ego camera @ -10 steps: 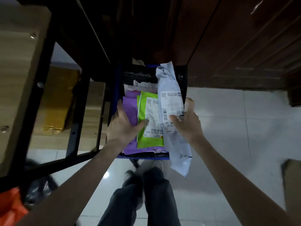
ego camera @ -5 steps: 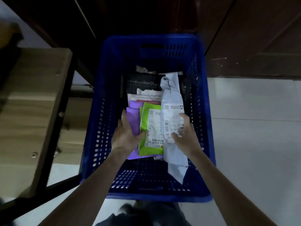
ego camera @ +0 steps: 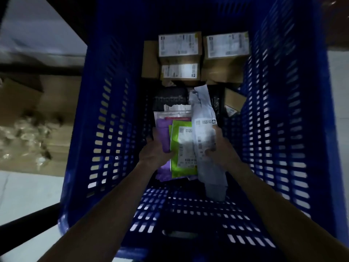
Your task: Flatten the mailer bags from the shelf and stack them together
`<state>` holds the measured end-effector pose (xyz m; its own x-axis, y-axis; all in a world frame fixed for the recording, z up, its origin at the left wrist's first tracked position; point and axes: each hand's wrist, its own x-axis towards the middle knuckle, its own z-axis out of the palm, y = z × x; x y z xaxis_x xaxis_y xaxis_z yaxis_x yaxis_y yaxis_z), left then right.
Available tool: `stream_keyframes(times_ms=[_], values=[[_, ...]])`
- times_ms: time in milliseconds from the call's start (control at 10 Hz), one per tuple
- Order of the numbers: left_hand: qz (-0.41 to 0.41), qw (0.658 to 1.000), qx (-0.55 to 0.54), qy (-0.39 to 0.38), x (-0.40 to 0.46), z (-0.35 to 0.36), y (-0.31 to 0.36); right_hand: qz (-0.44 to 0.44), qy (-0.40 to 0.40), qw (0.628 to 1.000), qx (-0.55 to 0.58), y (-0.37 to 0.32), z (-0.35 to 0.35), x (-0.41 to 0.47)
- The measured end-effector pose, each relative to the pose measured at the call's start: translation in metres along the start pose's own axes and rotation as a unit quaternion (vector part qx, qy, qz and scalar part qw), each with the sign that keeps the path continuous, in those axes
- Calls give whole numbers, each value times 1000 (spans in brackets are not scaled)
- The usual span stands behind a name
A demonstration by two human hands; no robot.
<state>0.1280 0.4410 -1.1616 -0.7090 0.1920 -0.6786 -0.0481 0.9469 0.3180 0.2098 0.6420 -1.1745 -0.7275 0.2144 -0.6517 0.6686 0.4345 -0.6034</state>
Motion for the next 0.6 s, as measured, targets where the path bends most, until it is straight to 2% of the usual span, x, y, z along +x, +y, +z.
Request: stream_keyframes(times_ms=[200, 300, 400, 600], values=[[18, 997, -62, -32, 17, 7, -24, 5, -20, 1000, -19, 10, 5, 13], [9, 997, -64, -50, 14, 3, -25, 41, -36, 996, -71, 4, 3, 7], [14, 999, -23, -43, 5, -4, -18, 37, -21, 996, -83, -8, 0, -4], [75, 997, -17, 11, -42, -43, 17, -15, 40, 996, -79, -53, -27, -49]])
